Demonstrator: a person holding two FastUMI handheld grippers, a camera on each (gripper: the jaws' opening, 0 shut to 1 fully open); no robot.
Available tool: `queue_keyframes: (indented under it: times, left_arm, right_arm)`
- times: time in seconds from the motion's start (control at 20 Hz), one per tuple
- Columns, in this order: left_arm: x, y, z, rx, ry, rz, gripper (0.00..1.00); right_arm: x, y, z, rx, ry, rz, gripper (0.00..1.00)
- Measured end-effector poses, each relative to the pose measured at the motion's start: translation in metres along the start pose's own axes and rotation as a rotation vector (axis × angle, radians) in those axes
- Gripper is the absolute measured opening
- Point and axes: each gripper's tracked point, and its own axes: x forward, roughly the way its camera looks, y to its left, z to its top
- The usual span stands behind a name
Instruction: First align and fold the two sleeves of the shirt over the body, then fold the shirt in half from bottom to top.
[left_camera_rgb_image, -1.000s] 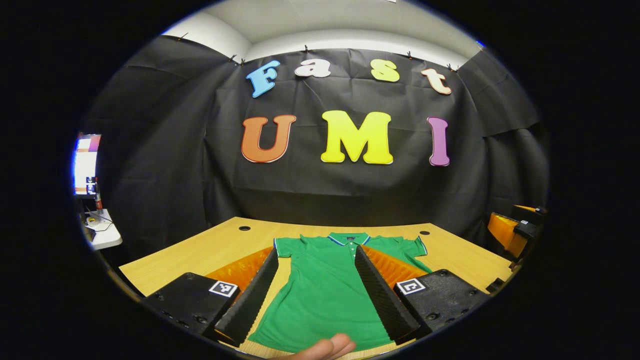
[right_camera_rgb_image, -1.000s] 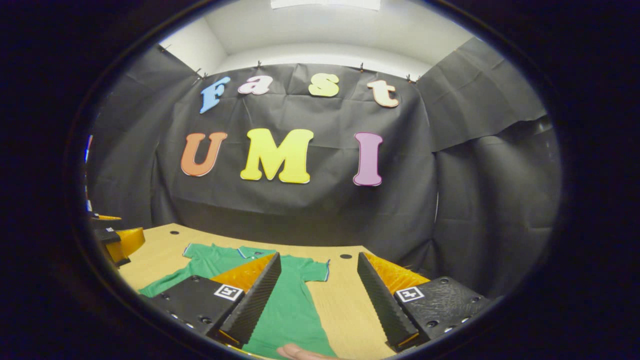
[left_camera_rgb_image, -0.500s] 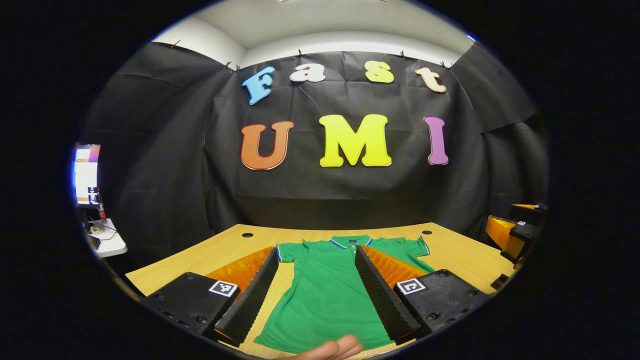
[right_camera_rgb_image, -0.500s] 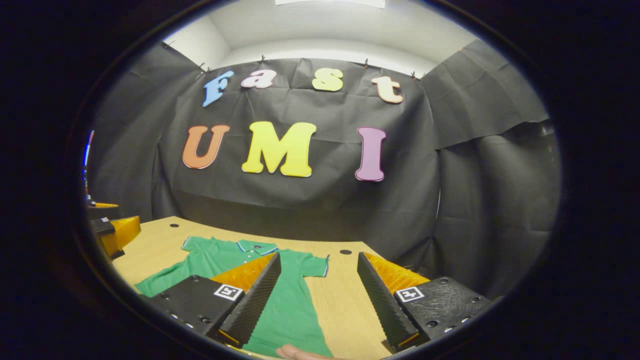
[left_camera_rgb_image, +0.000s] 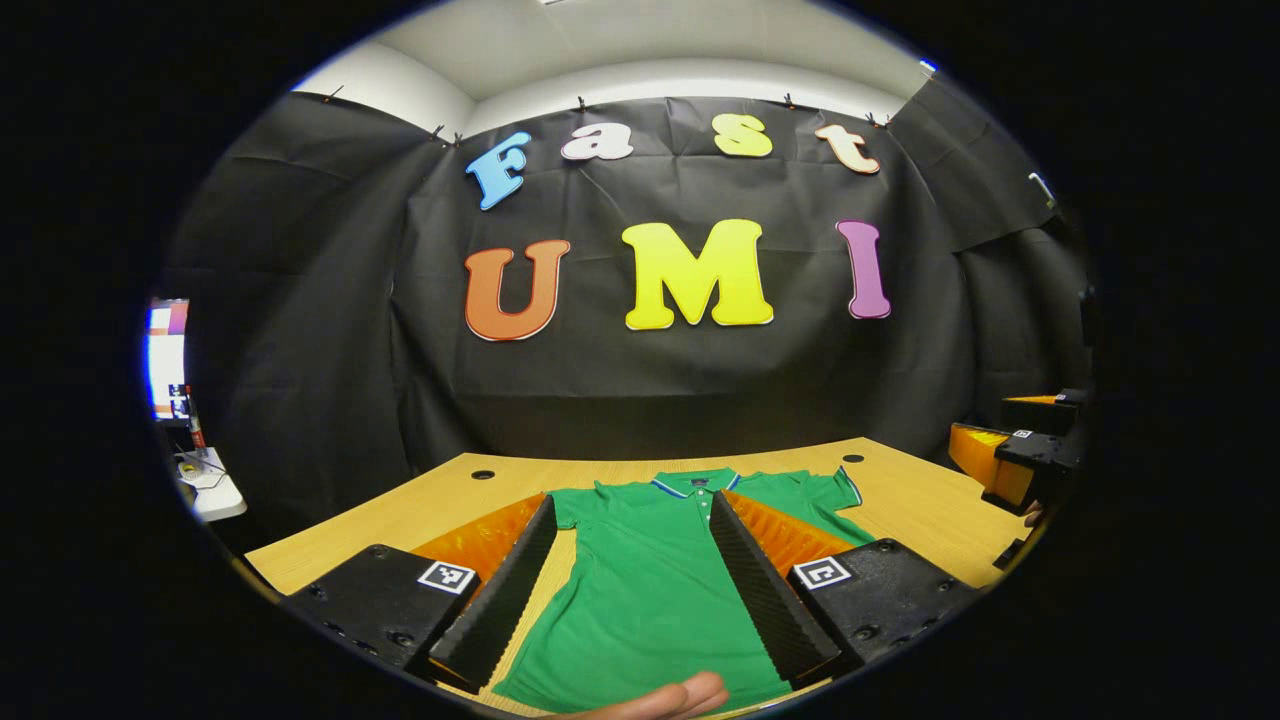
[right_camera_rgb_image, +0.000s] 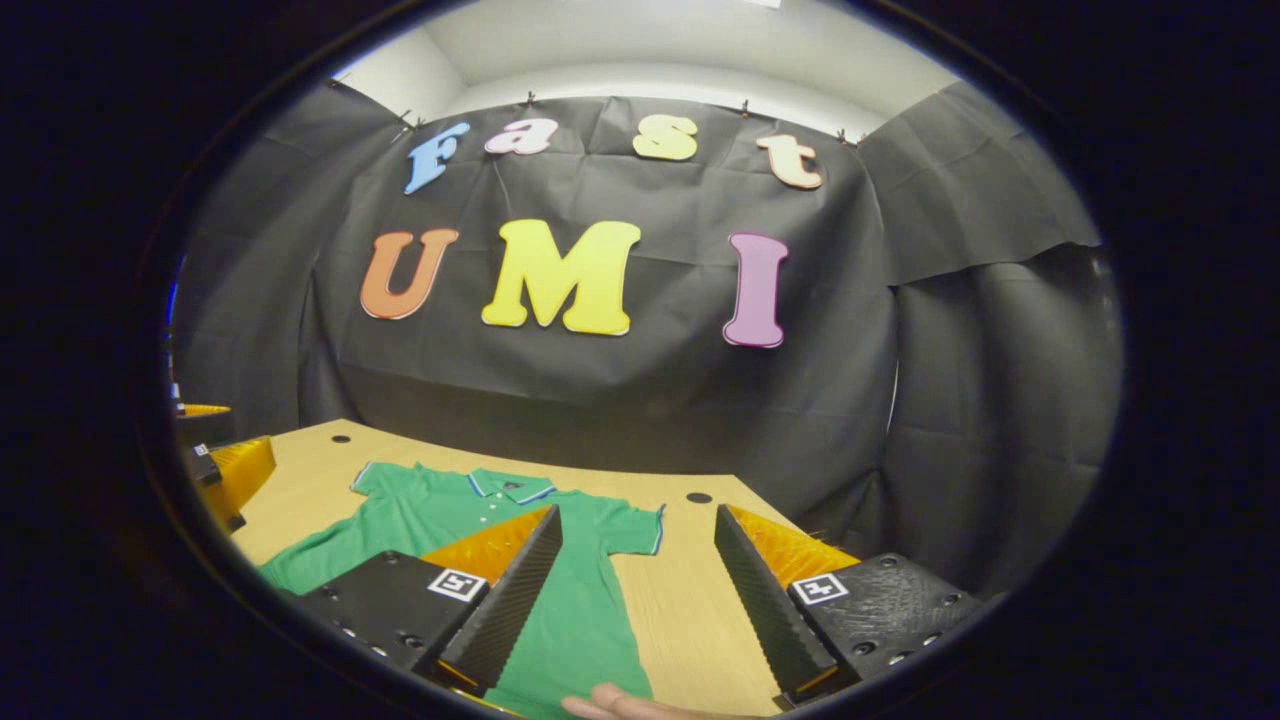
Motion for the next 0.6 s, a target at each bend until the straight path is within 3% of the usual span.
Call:
queue_keyframes:
  times: [0.05, 0.25, 0.4, 0.6]
  left_arm:
    - [0.008, 0.001, 0.002, 0.002, -0.003, 0.005, 0.99]
    - [0.041, -0.002, 0.012, -0.017, -0.041, -0.001, 0.99]
    - [0.059, -0.007, 0.015, -0.023, -0.076, -0.023, 0.99]
    - [0.078, -0.005, -0.004, -0.031, -0.024, -0.029, 0.99]
  right_arm:
    - [0.015, -0.004, 0.000, -0.002, 0.011, -0.015, 0.95]
    - [0.088, -0.017, 0.001, 0.003, 0.103, -0.070, 0.95]
    - [0.148, -0.015, -0.010, -0.002, 0.204, -0.062, 0.95]
    - [0.221, -0.019, -0.042, -0.015, 0.350, -0.052, 0.97]
